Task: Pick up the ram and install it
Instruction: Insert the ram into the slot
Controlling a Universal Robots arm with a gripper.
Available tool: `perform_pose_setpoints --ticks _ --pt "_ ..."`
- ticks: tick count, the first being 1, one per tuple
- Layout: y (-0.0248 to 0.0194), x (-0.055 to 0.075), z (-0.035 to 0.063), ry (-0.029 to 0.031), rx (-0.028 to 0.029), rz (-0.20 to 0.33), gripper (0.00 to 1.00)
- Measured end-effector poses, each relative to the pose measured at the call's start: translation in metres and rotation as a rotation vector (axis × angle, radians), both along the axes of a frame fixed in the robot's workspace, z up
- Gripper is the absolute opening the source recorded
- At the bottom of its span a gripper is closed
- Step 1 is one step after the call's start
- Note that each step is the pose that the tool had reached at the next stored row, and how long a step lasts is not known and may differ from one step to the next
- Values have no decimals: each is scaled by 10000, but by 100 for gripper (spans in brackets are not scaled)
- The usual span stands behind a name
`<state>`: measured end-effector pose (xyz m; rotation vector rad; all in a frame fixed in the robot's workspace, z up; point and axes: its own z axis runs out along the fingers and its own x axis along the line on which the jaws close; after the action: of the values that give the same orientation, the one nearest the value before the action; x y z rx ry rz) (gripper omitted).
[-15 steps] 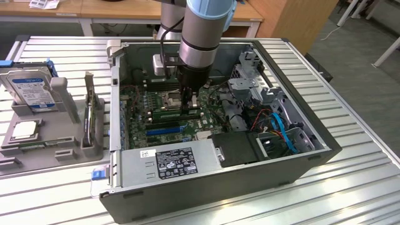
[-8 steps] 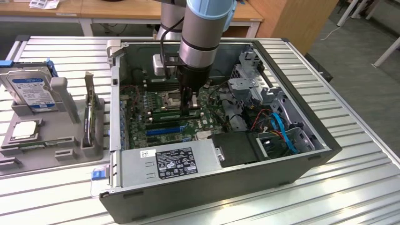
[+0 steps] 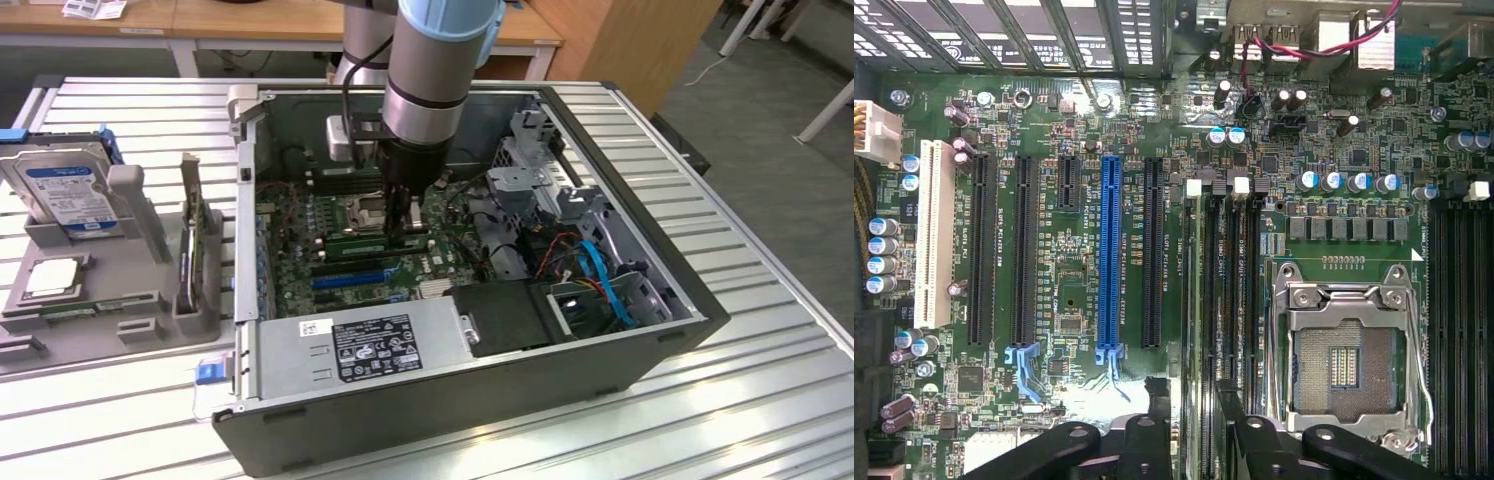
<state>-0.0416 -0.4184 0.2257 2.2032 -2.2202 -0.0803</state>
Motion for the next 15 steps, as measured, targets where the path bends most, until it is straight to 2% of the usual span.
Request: perform_pose_setpoints --ticks 7,15 --pt "0 0 111 -1 2 -1 31" --pt "0 0 287 -1 2 0 31"
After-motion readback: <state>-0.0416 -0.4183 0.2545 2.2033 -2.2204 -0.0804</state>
